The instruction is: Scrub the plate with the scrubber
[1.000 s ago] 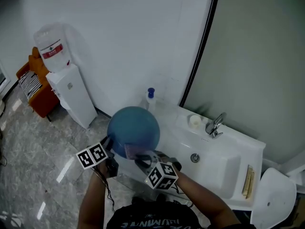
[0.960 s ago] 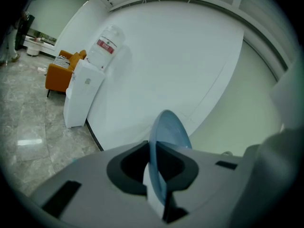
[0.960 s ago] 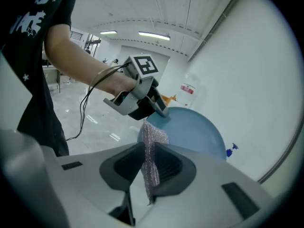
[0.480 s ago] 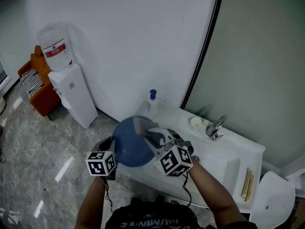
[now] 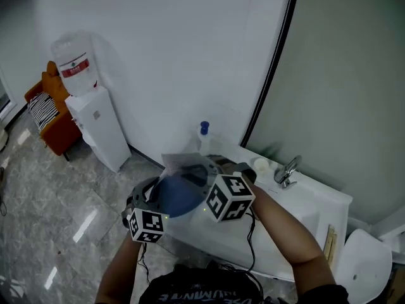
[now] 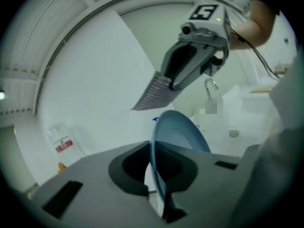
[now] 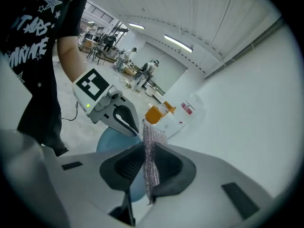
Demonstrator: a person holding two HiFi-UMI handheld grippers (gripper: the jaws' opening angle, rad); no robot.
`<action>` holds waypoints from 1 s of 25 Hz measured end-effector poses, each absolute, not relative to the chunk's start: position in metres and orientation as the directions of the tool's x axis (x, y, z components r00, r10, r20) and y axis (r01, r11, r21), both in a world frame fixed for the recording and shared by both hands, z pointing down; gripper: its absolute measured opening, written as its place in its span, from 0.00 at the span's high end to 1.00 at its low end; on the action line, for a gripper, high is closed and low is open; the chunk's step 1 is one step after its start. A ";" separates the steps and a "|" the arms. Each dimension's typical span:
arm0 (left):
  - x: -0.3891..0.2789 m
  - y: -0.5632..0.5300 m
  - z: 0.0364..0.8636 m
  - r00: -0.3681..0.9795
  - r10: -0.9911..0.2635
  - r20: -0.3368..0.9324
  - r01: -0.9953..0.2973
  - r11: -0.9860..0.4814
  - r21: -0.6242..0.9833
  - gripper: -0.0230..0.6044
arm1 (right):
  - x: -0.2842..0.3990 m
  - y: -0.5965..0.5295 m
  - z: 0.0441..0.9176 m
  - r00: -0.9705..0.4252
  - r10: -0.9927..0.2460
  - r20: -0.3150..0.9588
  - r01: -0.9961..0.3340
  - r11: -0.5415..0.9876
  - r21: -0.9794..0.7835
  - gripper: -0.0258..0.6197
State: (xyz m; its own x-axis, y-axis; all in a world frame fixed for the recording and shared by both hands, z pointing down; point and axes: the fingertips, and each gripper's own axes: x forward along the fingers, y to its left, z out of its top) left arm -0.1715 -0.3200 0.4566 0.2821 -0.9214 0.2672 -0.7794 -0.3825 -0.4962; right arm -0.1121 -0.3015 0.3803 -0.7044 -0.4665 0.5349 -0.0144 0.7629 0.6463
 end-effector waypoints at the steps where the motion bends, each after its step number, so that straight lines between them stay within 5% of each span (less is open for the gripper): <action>1: -0.169 -0.320 0.457 0.278 -0.924 0.263 -0.749 -0.379 -0.543 0.92 | -0.115 -0.302 0.379 -0.701 -0.458 0.547 0.007 0.763 0.647 0.84; 10: -0.157 -0.312 0.446 0.275 -0.942 0.192 -0.595 -0.324 -0.735 0.92 | -0.119 -0.294 0.409 -0.590 -0.301 0.749 0.220 0.833 0.508 0.84; 25: -0.176 -0.306 0.441 0.308 -0.942 0.133 -0.798 -0.332 -0.503 0.92 | -0.062 -0.335 0.434 -0.652 -0.348 0.673 -0.120 0.924 0.362 0.84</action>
State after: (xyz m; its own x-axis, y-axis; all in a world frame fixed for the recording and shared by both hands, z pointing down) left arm -0.1759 -0.3062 0.4408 0.3085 -0.9419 0.1326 -0.7980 -0.3321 -0.5028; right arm -0.0624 -0.3347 0.4345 -0.6521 -0.3481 0.6735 -0.1195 0.9245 0.3621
